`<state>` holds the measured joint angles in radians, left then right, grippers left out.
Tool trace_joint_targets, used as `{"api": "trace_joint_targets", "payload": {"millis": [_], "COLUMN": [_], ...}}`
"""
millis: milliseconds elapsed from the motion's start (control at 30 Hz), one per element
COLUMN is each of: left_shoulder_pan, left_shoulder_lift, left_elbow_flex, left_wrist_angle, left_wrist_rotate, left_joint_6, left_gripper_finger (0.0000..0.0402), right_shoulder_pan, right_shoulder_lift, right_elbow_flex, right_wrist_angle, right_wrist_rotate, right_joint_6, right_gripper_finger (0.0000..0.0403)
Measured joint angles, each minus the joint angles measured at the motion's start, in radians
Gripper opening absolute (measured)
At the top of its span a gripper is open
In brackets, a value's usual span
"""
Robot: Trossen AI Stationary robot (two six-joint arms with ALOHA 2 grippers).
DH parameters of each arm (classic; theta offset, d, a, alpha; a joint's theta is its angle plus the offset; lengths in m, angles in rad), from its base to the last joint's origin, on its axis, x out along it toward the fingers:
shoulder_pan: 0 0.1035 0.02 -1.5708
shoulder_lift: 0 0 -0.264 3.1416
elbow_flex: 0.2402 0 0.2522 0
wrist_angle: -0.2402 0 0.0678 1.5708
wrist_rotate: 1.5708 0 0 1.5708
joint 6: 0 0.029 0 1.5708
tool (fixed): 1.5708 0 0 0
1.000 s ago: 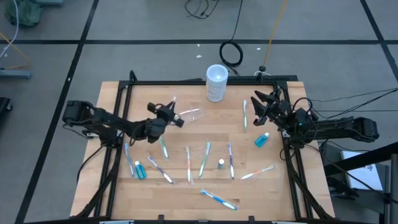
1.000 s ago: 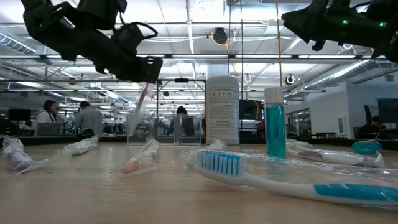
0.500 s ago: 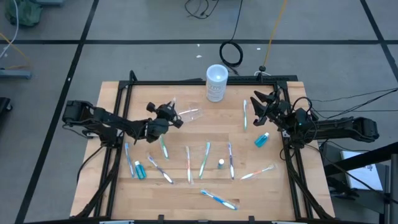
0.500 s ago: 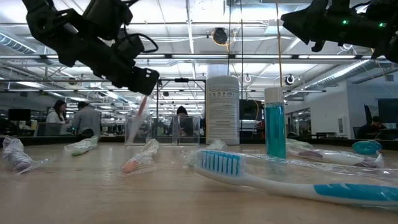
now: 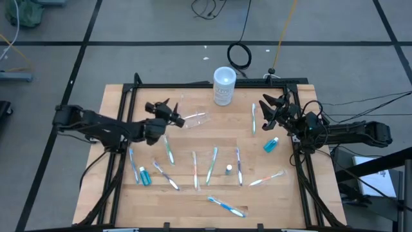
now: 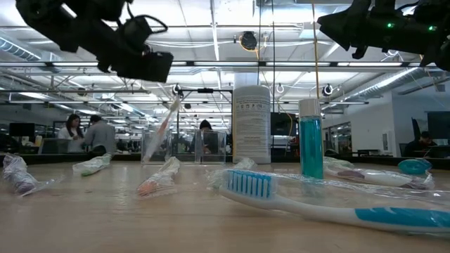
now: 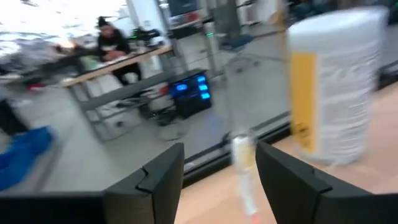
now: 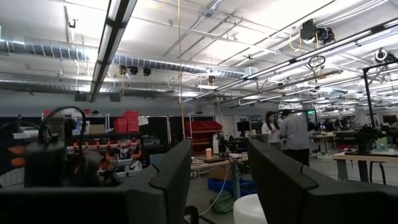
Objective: Pick & Place toothbrushing station
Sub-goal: Put the middle blue mouthwash bottle into the transparent organizer
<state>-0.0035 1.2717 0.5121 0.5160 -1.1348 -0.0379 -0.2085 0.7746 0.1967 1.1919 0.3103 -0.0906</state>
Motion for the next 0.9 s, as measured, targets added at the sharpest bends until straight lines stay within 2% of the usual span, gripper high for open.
{"api": "trace_joint_targets", "payload": {"millis": [100, 300, 467, 567, 733, 900], "left_shoulder_pan": [-0.012, -0.036, -0.048, -0.050, -0.050, -0.049], "left_shoulder_lift": [-0.071, -0.176, -0.198, -0.197, -0.175, -0.176], "left_elbow_flex": [0.000, 0.000, 0.000, 0.000, 0.000, 0.000], "left_wrist_angle": [-0.039, -0.253, -0.444, -0.517, -0.542, -0.479], "left_wrist_rotate": [0.117, 0.355, 0.583, 0.698, 0.753, 0.808], "left_joint_6": [-0.044, -0.214, -0.351, -0.365, -0.360, -0.328], "left_gripper_finger": [0.0207, 0.0207, 0.0207, 0.0207, 0.0207, 0.0207], "right_shoulder_pan": [0.000, 0.000, 0.000, 0.000, 0.000, 0.000], "right_shoulder_lift": [0.000, 0.000, 0.000, 0.000, 0.000, 0.000], "right_elbow_flex": [0.000, 0.000, 0.000, 0.000, 0.000, 0.000], "right_wrist_angle": [0.000, -0.009, -0.008, -0.008, -0.008, -0.008], "right_wrist_rotate": [0.000, 0.000, 0.000, 0.001, 0.001, 0.001], "right_joint_6": [0.000, 0.000, 0.000, 0.000, 0.000, 0.000], "right_gripper_finger": [0.0150, 0.0150, 0.0150, 0.0150, 0.0150, 0.0150]}}
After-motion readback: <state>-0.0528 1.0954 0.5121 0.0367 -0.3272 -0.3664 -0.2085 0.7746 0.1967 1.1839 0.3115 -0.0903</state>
